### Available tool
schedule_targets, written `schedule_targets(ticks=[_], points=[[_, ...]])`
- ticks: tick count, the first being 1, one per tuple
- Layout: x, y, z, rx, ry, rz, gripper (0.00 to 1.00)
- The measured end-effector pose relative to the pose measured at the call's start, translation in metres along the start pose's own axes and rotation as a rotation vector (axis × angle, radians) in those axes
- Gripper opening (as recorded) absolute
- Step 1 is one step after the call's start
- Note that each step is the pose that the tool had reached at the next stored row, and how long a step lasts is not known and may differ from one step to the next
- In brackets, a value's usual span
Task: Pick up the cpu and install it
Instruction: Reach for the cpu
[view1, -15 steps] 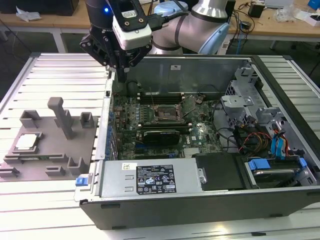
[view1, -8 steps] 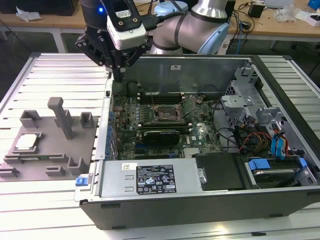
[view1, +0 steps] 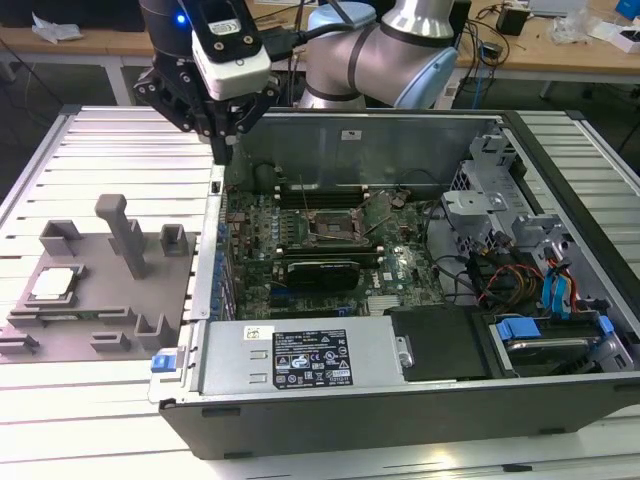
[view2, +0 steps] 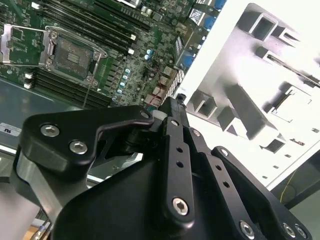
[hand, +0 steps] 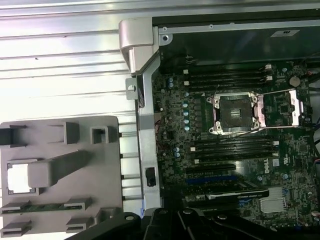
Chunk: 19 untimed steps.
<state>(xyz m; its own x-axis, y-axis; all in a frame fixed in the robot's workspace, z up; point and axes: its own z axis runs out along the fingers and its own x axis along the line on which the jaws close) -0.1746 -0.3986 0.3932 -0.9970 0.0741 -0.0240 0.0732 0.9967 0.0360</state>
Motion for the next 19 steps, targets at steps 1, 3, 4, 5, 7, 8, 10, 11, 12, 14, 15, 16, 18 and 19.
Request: schedule_targets(ticks=[1, 3, 4, 5, 7, 8, 10, 11, 12, 14, 15, 16, 18, 19], points=[[0.0014, -0.0001, 0.0, 0.0, 0.0, 0.0, 0.11], [0.0049, -0.0004, -0.0001, 0.0, 0.0, 0.0, 0.11], [0.0071, -0.0005, -0.0002, 0.0, -0.0001, 0.0, 0.11], [0.0088, -0.0006, -0.0002, 0.0, -0.0002, 0.0, 0.11], [0.0122, -0.0009, -0.0003, 0.0, -0.0001, 0.0, 0.11], [0.0149, -0.0011, -0.0004, 0.0, -0.0002, 0.0, 0.11], [0.0184, -0.0013, -0.0005, 0.0, -0.0002, 0.0, 0.11], [0.0203, -0.0015, -0.0006, 0.0, -0.0004, 0.0, 0.11], [0.0226, -0.0017, -0.0006, 0.0, -0.0005, 0.0, 0.11], [0.0276, -0.002, -0.0007, -0.0001, -0.001, 0.0, 0.11], [0.0305, -0.0022, -0.0008, -0.0001, -0.0014, 0.0, 0.11], [0.0359, -0.0026, -0.0009, -0.0002, -0.0023, 0.0, 0.11], [0.0421, -0.0031, -0.0011, -0.0002, -0.0034, 0.0, 0.11], [0.0463, -0.0034, -0.0012, -0.0004, -0.0043, 0.0, 0.11]])
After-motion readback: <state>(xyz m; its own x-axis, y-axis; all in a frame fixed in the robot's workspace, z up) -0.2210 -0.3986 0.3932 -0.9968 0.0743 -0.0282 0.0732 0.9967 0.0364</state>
